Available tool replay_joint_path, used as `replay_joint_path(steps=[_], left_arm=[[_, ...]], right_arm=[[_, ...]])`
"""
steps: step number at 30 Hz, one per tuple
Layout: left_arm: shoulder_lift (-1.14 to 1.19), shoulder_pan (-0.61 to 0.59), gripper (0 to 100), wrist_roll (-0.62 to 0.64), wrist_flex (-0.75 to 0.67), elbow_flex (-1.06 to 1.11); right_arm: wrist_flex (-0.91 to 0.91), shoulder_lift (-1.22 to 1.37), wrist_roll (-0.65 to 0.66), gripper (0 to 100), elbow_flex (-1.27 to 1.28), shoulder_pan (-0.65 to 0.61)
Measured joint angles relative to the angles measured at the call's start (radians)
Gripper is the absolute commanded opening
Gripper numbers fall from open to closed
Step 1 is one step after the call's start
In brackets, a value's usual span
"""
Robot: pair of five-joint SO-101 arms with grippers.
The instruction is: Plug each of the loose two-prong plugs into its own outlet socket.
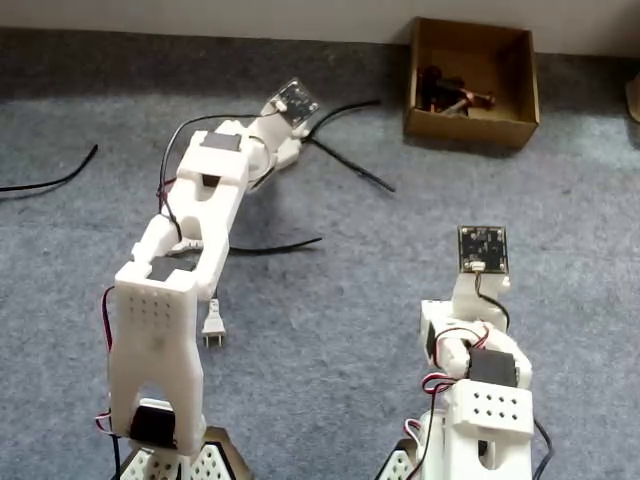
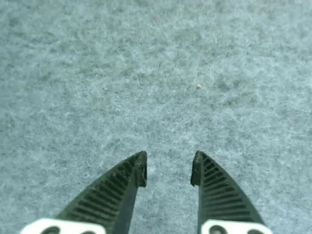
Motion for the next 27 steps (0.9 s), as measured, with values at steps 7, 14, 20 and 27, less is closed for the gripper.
replay_joint_path(steps=[7, 14, 20, 27], left_arm=[[0.0, 0.0, 7, 0.0, 0.015, -0.005], [0.0, 0.0, 7, 0.0, 0.095, -0.028], [-0.041, 0.003, 7, 0.003, 0.203, -0.029], [-0.106, 0.028, 7, 0.061, 0.275, -0.028]], right_arm=[[0.0, 0.0, 0.0, 15.4, 0.0, 0.0], [0.0, 0.0, 0.0, 15.4, 0.0, 0.0], [0.0, 0.0, 0.0, 15.4, 0.0, 0.0], [-0.003, 0.0, 0.0, 15.4, 0.0, 0.0]])
